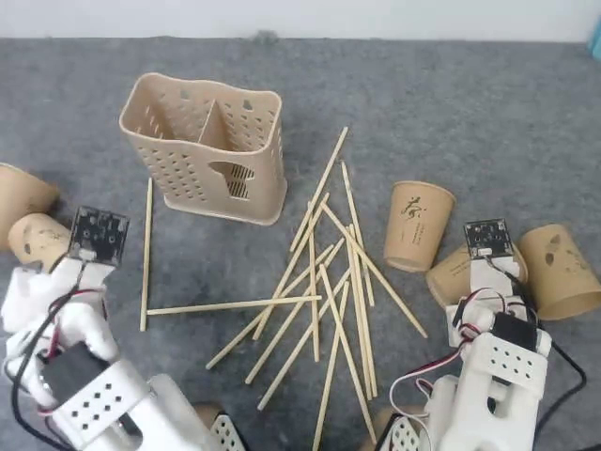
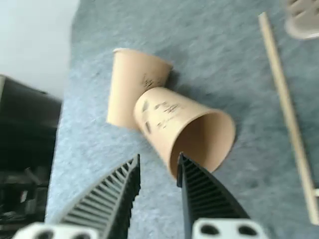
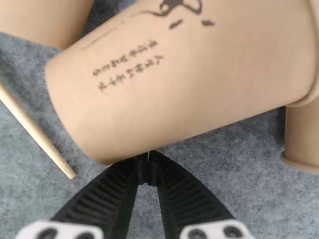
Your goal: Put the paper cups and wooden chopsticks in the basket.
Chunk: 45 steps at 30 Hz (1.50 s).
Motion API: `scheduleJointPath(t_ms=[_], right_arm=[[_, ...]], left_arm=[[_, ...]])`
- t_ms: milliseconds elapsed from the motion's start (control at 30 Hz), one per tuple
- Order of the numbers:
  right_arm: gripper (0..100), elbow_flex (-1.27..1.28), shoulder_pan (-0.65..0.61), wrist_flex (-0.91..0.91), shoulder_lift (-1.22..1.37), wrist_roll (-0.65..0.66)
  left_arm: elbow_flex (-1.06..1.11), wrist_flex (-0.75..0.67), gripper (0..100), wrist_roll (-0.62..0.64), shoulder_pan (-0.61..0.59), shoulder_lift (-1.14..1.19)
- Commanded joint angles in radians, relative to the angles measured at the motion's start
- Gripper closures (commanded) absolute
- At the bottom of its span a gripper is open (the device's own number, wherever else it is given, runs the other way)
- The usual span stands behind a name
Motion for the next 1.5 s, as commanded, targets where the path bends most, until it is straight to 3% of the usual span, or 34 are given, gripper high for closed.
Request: scheduleJointPath(t_ms=[0,233,433,533,1100,1233,1467], right_arm=[[98.2,-0.003,-0.005,-0.007,-0.027,0.012],[98.2,-0.003,-0.004,0.005,-0.03,0.012],[98.2,-0.003,-0.004,0.007,-0.03,0.012],[98.2,-0.003,-0.004,0.007,-0.03,0.012],[98.2,-0.005,0.022,0.008,-0.03,0.012],[98.2,-0.005,0.022,0.008,-0.03,0.011],[98.2,-0.005,0.022,0.008,-0.03,0.011]], left_arm=[[0.081,-0.109,88,-0.06,-0.038,-0.046],[0.15,-0.152,88,-0.127,-0.032,-0.046],[0.331,-0.483,88,-0.106,-0.032,-0.046],[0.384,-0.565,88,-0.104,-0.032,-0.046],[0.387,-0.583,88,-0.077,0.012,-0.029],[0.355,-0.667,88,-0.075,0.009,0.101],[0.097,-0.718,88,-0.077,-0.009,0.586]])
